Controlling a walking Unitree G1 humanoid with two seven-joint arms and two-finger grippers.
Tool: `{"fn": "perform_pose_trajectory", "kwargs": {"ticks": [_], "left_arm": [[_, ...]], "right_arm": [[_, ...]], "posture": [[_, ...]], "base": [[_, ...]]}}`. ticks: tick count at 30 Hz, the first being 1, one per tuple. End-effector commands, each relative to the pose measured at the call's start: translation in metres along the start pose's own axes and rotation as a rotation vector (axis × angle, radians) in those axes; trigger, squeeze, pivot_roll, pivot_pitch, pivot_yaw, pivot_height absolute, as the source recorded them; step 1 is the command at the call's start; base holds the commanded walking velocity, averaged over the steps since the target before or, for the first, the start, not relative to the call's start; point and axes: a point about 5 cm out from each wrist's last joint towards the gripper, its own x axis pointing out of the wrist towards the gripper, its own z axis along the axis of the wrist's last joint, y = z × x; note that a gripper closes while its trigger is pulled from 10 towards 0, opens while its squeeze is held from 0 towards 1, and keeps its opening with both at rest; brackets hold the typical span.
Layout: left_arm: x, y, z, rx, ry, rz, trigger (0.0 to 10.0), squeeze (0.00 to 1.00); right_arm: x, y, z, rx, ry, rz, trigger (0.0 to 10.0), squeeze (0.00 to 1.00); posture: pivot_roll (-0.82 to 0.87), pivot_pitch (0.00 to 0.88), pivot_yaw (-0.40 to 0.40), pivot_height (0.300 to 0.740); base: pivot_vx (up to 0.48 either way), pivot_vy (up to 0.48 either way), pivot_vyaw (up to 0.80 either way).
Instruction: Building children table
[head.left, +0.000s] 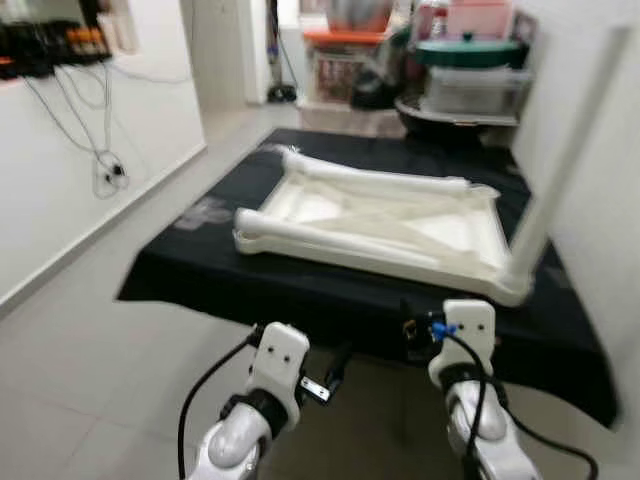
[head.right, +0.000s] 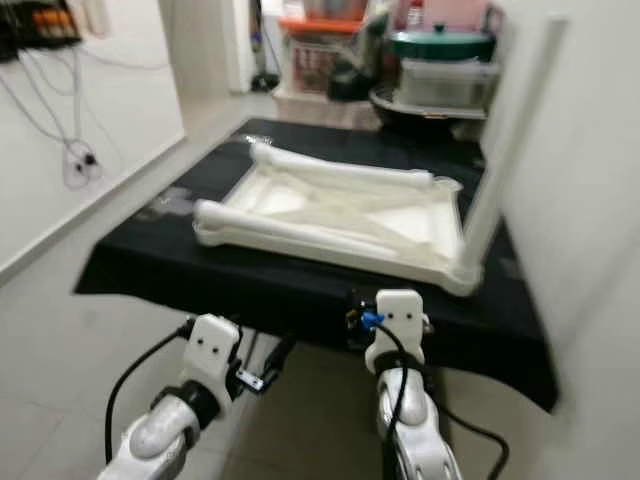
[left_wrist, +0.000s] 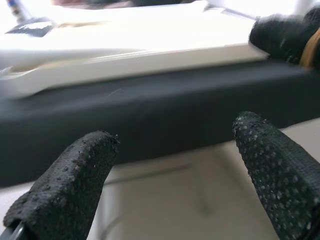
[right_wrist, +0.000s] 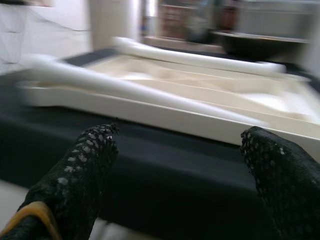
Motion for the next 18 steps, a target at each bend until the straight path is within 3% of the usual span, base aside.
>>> {"fn": "perform_pose_trajectory", "kwargs": {"ticks": [1, 5, 10, 18], "left_arm": [[0.001, -0.001, 0.0, -0.006, -0.004, 0.006, 10.0, 0.0], [0.001, 0.001, 0.005, -0.003, -0.024, 0.023, 10.0, 0.0], [0.005, 0.012, 0.025, 0.044, -0.096, 0.075, 10.0, 0.0], [0.007, 0.022, 0.032, 0.064, -0.117, 0.098, 10.0, 0.0]], "right_arm": [[0.001, -0.006, 0.002, -0.006, 0.001, -0.009, 10.0, 0.0], [0.001, -0.005, 0.003, -0.004, -0.002, 0.001, 10.0, 0.0], [0.002, -0.003, 0.005, 0.012, -0.012, 0.026, 10.0, 0.0], [0.002, -0.003, 0.002, 0.02, 0.01, 0.032, 10.0, 0.0]], "posture": [[0.05, 0.0, -0.061, 0.74], [0.05, 0.0, -0.063, 0.74], [0.05, 0.0, -0.063, 0.74], [0.05, 0.0, -0.063, 0.74]], "base": [[0.0, 0.0, 0.0], [0.0, 0.0, 0.0], [0.0, 0.0, 0.0], [0.0, 0.0, 0.0]]}}
